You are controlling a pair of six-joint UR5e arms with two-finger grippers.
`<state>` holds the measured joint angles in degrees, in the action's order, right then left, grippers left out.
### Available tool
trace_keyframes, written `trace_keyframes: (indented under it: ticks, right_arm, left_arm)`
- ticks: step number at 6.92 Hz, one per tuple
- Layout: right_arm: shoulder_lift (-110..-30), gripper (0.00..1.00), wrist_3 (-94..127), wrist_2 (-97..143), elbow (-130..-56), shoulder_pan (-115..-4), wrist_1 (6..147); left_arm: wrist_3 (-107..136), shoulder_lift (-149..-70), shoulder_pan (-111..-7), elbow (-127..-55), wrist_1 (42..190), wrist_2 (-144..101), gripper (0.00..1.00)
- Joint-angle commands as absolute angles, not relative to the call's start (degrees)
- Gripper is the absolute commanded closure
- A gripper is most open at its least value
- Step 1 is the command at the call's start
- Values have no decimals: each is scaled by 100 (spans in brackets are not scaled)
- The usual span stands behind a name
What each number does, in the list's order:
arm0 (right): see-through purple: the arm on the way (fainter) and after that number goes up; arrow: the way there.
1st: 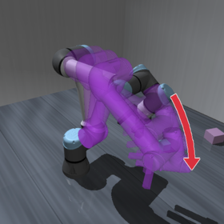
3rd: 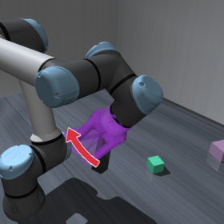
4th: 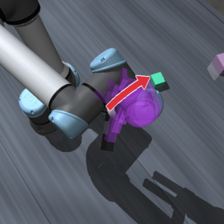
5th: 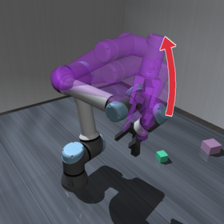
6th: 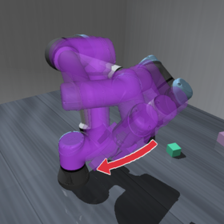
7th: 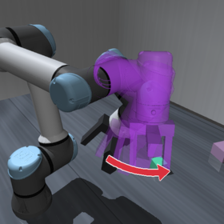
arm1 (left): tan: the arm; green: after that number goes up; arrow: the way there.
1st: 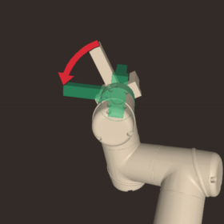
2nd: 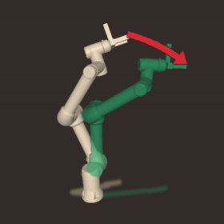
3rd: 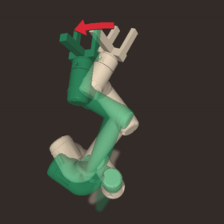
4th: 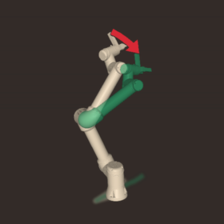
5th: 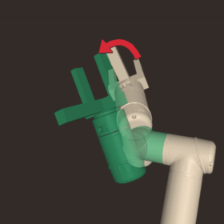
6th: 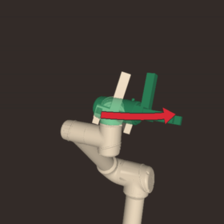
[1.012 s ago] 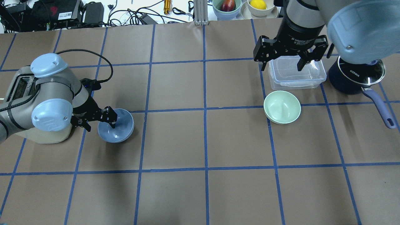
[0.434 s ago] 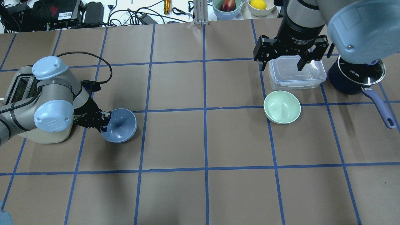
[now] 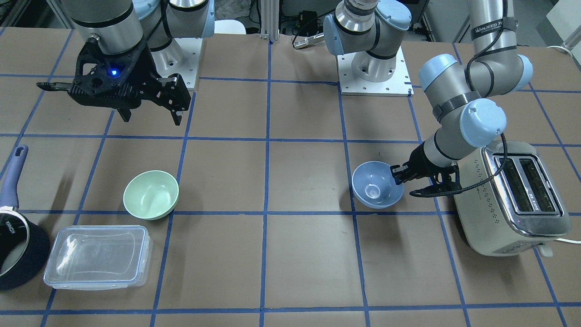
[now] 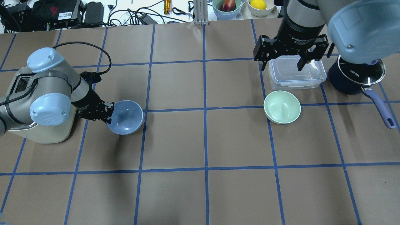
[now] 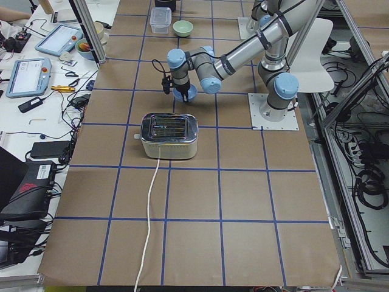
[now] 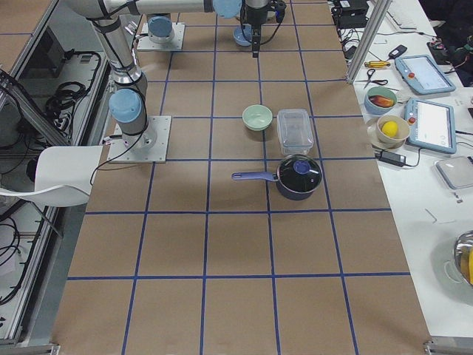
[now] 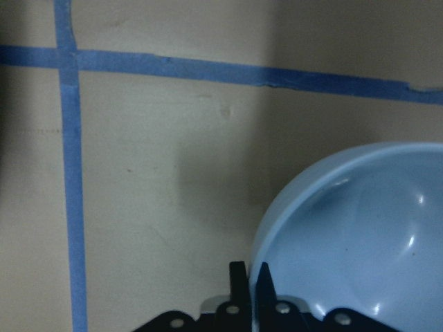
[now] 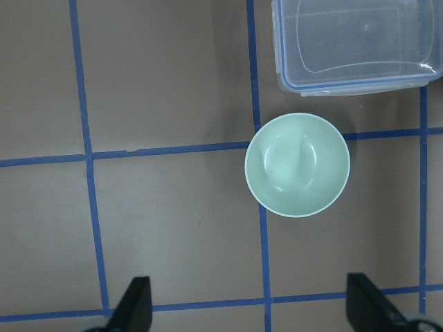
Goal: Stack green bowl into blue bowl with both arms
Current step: 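Slide the light blue bowl toward the table center with the left gripper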
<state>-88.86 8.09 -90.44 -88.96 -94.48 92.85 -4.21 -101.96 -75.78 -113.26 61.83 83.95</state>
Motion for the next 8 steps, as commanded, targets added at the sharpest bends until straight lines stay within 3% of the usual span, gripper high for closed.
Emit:
trace_keyframes:
  ticks: [1,4,8]
  right_arm:
    - [-8886,0,809,-9044,-8903,-9448,9281]
    - [-8877,0,791,-9044,-8930,-9440,9290]
    - [-8877,0,791,-9035,-8930,-9439,9281]
  left_arm:
    - [830,-10309,-8546,-10743,6188,7831,100]
    - [2632,-10923,-9621,-10450,5041,7383,100]
    - [2856,-11451,-10063,-10433,4729,7436,100]
